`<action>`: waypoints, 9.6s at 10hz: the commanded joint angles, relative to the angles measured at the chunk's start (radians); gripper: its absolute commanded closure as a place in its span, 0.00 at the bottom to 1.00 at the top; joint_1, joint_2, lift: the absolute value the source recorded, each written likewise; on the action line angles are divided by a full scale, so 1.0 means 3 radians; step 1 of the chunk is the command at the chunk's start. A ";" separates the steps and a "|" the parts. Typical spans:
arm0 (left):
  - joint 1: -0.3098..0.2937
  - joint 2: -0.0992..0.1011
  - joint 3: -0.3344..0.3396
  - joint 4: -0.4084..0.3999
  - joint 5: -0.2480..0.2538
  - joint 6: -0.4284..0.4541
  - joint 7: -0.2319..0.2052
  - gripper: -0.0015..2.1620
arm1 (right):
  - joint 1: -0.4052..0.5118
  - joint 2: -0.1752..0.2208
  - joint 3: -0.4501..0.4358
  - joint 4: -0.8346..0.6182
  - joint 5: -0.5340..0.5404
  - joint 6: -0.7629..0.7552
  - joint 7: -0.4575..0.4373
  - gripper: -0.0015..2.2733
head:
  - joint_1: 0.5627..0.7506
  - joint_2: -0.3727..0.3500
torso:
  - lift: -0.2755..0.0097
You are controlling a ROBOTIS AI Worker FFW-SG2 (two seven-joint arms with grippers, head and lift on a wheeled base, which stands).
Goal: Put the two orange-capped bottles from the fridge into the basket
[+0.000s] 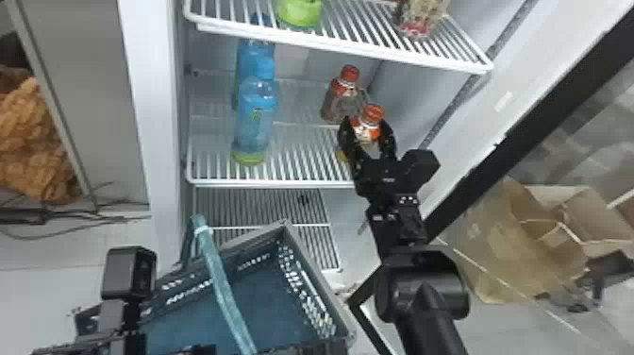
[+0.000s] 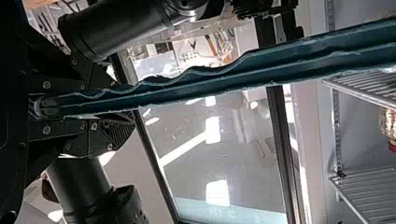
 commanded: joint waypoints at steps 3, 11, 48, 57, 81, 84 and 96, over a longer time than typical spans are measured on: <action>0.0004 -0.0005 0.0004 0.0000 0.0001 -0.0003 0.0000 0.54 | 0.0225 -0.0029 0.0085 -0.0459 -0.0205 -0.0004 0.0005 0.29 | 0.70 0.03 | 0.14; 0.0004 -0.0020 0.0010 0.0000 -0.0006 -0.0003 0.0000 0.54 | 0.1510 -0.0106 -0.0061 -0.3208 -0.0863 0.2712 0.0670 0.29 | 0.70 0.03 | 0.14; -0.0037 -0.0010 -0.0016 0.0008 -0.0006 -0.0044 0.0000 0.54 | -0.0233 0.0022 -0.0048 -0.0058 -0.0045 0.0118 0.0210 0.10 | 0.70 0.03 | 0.14; -0.0094 -0.0010 -0.0063 0.0033 0.0001 -0.0036 0.0000 0.54 | -0.1002 -0.0070 0.0225 0.1013 -0.0245 -0.0111 0.0031 0.05 | 0.70 0.03 | 0.14; -0.0037 -0.0025 -0.0030 0.0057 0.0021 -0.0044 -0.0015 0.54 | 0.0340 -0.0121 0.0085 -0.0942 -0.0191 0.0601 0.0159 0.36 | 0.70 0.03 | 0.14; -0.0037 -0.0020 -0.0030 0.0057 0.0021 -0.0044 -0.0015 0.54 | 0.0798 -0.0131 0.0019 -0.1564 -0.0351 0.0847 0.0210 0.36 | 0.70 0.03 | 0.14; -0.0045 -0.0020 -0.0036 0.0057 0.0008 -0.0012 -0.0015 0.54 | 0.2009 -0.0137 -0.0148 -0.4206 -0.1341 0.4045 0.0670 0.35 | 0.70 0.03 | 0.14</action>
